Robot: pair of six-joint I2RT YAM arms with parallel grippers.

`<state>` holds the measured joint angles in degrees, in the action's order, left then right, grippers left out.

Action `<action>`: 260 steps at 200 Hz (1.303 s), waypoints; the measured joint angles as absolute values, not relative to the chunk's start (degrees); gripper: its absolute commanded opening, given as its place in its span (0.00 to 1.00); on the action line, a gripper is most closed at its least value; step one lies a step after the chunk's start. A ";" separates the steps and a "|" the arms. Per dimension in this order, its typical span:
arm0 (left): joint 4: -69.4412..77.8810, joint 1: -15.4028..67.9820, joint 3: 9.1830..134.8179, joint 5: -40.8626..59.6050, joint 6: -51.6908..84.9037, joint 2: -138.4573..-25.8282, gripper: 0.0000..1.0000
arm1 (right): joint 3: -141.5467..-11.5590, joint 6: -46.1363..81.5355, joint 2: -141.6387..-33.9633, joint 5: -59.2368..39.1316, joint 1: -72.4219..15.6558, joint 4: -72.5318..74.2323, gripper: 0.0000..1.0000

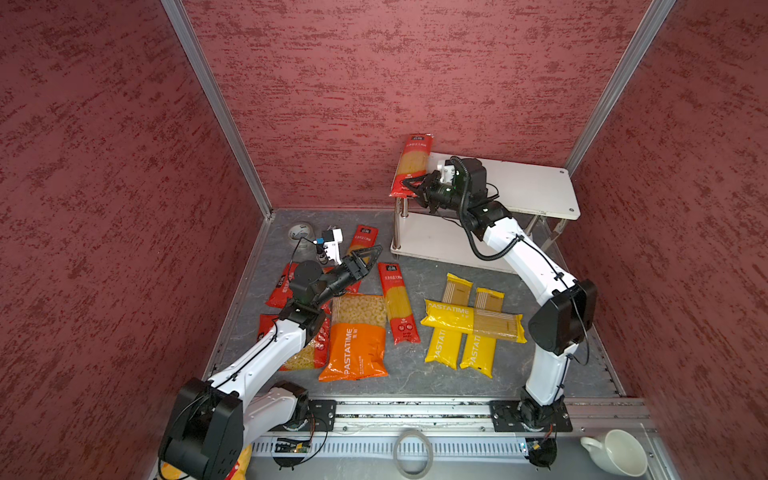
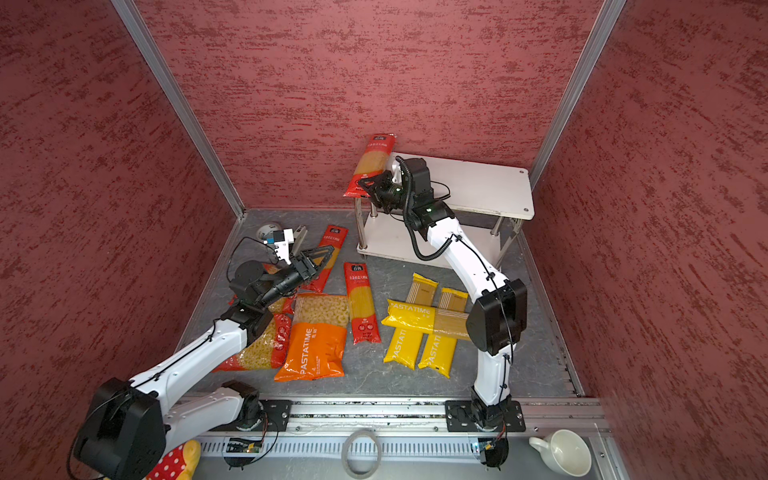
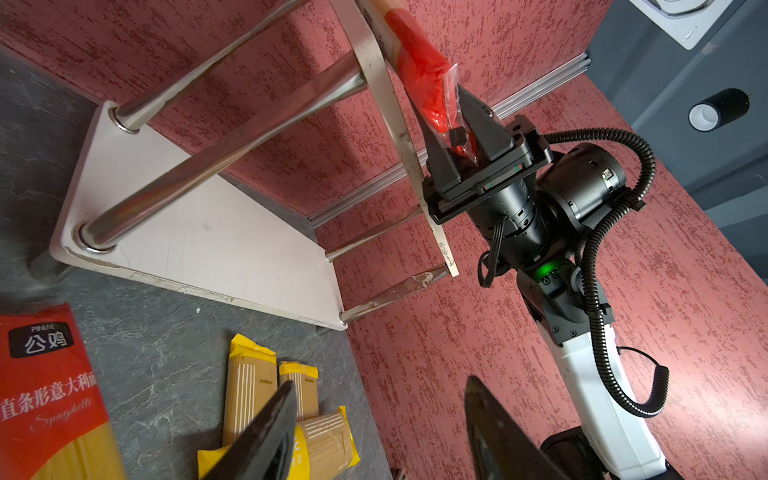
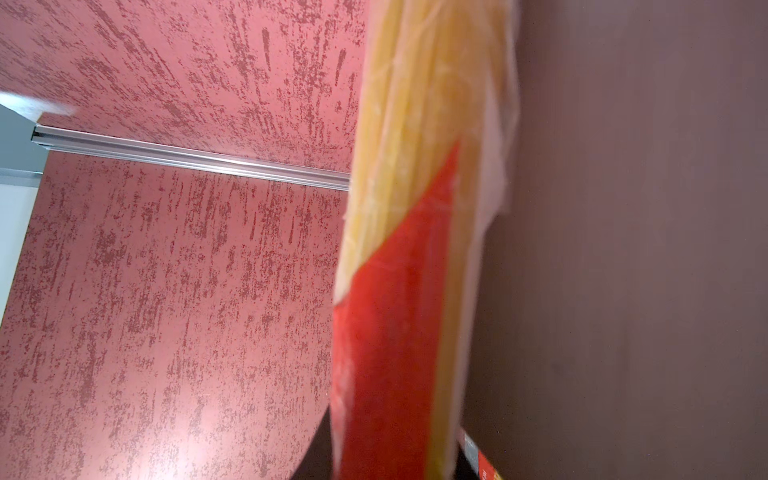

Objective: Place and organize the pasta boxes and bags onto the shelf

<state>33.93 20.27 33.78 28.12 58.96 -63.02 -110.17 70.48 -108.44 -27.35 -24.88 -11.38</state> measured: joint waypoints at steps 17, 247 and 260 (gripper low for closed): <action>33.93 20.27 33.78 28.10 58.63 -63.13 0.64 | -109.56 69.87 -108.20 -28.25 -24.67 -10.92 0.47; 23.62 22.28 73.08 35.55 54.85 -93.21 0.52 | -99.42 58.04 -95.42 -29.78 -20.93 -19.53 0.41; 23.59 22.41 74.15 35.77 55.40 -94.21 0.42 | -100.60 58.02 -96.01 -29.85 -20.93 -19.44 0.37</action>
<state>23.59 22.41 74.15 35.77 55.40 -94.21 -100.60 58.02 -96.01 -29.85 -20.93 -19.44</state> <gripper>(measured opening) 0.488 0.404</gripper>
